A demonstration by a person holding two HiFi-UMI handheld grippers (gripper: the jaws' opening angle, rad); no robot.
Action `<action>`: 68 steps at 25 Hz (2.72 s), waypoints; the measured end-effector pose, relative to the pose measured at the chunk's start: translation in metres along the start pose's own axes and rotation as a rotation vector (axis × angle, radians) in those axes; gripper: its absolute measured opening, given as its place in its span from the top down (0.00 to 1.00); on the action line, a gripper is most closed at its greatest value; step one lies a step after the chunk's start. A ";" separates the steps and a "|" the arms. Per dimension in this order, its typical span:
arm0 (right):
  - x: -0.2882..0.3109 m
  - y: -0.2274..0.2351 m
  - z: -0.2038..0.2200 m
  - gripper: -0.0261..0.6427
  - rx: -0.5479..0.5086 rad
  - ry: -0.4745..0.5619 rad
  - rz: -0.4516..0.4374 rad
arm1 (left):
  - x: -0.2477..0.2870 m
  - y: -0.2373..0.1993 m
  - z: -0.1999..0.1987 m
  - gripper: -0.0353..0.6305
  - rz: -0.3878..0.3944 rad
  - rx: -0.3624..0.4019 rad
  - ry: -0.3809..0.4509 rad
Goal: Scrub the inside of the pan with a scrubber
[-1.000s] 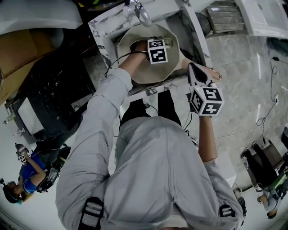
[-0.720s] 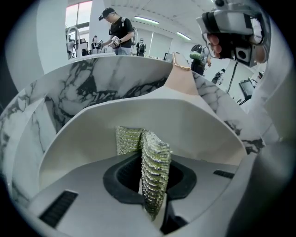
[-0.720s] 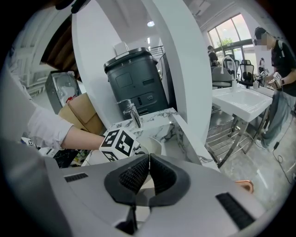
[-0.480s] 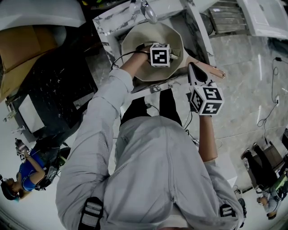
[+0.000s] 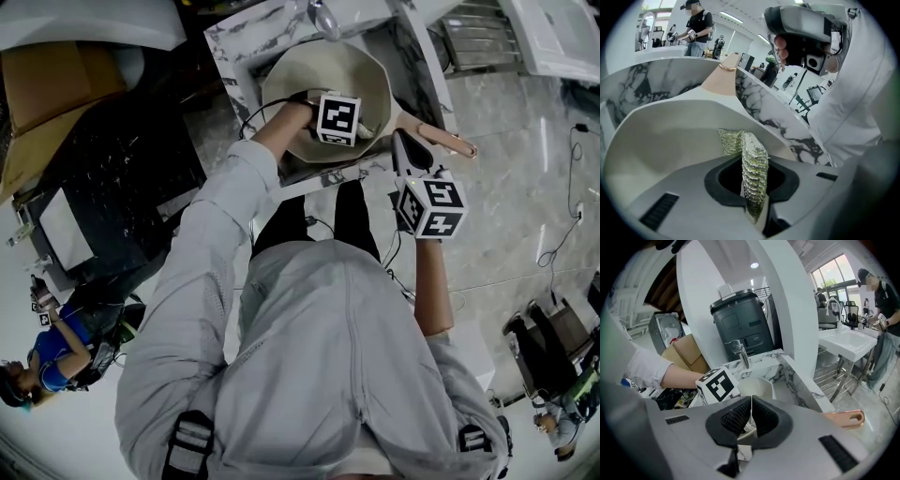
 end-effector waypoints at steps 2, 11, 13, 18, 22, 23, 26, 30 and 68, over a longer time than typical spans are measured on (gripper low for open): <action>0.000 -0.002 0.002 0.91 0.001 -0.001 -0.002 | 0.002 0.008 0.006 0.84 0.043 -0.003 -0.027; -0.004 -0.011 0.009 0.91 0.004 -0.002 -0.003 | 0.008 0.034 0.037 0.84 0.175 -0.060 -0.159; -0.005 -0.013 0.011 0.91 0.004 -0.002 -0.003 | 0.009 0.036 0.046 0.84 0.185 -0.082 -0.201; -0.006 -0.014 0.012 0.91 0.005 -0.005 -0.002 | 0.006 0.036 0.070 0.84 0.212 -0.166 -0.316; -0.007 -0.012 0.013 0.91 0.005 -0.006 0.002 | 0.005 0.029 0.088 0.84 0.182 -0.224 -0.403; -0.007 -0.012 0.014 0.91 0.006 -0.006 0.004 | 0.005 0.027 0.092 0.84 0.172 -0.234 -0.426; -0.006 -0.009 0.014 0.91 0.009 -0.009 0.009 | 0.005 0.020 0.101 0.84 0.147 -0.274 -0.477; -0.004 -0.005 0.013 0.91 0.014 -0.012 0.014 | 0.002 0.009 0.109 0.84 0.107 -0.332 -0.520; 0.006 0.013 0.010 0.91 0.031 -0.032 0.024 | -0.030 -0.086 0.119 0.84 -0.521 -0.573 -0.301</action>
Point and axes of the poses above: the fingertips, and each gripper's own axes: x forward along the fingers, y to its right, z out of its underside, the point moved 7 cm from there along -x, backward along the fingers, and after that the axes turned 4 degrees about y, right-handed, at the moved point
